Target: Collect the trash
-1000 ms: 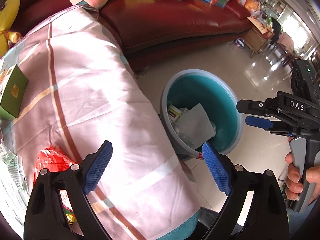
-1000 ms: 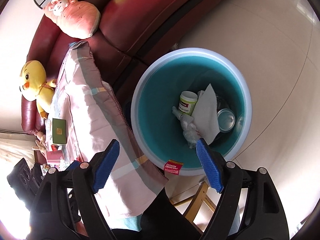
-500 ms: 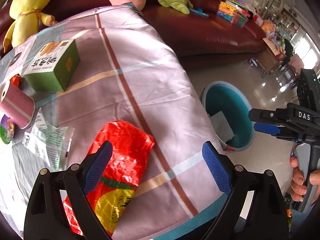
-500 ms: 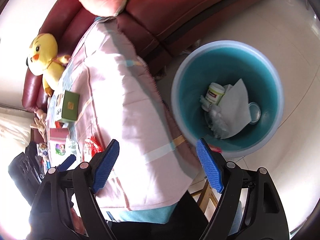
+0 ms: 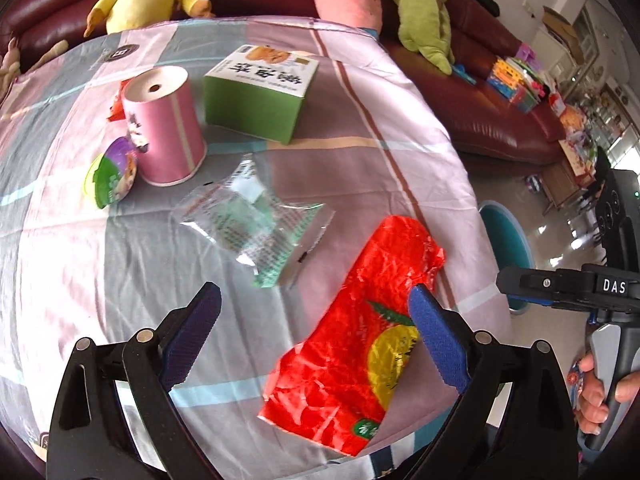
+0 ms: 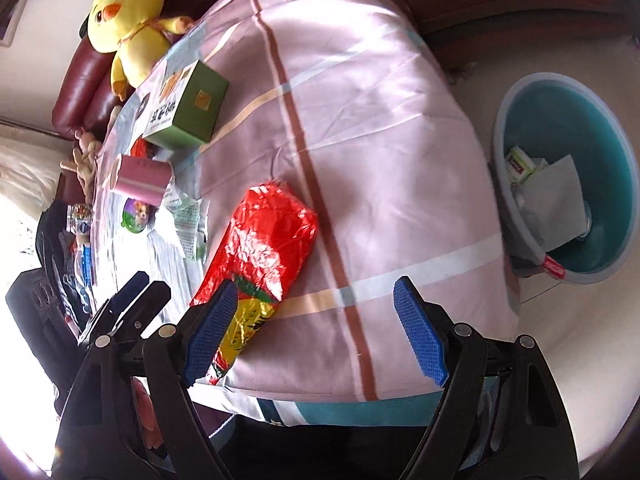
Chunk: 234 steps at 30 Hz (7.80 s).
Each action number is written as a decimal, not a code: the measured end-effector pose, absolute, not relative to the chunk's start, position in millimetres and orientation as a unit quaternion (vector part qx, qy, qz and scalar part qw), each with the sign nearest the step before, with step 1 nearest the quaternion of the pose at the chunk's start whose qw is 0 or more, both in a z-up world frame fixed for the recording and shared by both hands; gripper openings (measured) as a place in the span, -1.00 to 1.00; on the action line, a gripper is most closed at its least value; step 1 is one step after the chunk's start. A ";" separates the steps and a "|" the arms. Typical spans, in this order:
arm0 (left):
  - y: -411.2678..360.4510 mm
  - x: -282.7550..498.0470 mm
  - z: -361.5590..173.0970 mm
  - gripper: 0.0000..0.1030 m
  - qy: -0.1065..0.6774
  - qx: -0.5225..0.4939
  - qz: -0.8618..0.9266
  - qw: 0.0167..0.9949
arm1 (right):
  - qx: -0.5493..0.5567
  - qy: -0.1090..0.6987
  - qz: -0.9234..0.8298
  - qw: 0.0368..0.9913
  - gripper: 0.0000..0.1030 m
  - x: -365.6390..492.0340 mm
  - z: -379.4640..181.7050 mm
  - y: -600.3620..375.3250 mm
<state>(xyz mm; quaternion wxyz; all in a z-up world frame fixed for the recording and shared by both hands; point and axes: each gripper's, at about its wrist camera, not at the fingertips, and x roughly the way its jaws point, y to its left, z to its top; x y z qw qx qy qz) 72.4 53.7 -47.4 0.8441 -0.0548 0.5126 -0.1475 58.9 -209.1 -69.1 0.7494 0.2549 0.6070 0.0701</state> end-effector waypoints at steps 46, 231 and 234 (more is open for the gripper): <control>155.4 70.8 -86.3 0.84 0.541 -0.110 -0.076 0.830 | 0.145 0.597 0.087 0.784 -0.92 110.8 -83.4 -84.7; -12.1 113.2 -34.3 0.80 0.508 0.032 -0.155 0.847 | 0.079 0.588 0.031 0.804 0.51 105.3 -53.5 -250.9; 27.9 118.3 -28.9 0.80 0.500 0.024 -0.129 0.856 | 0.059 0.596 0.050 0.799 0.51 119.7 -50.1 -221.9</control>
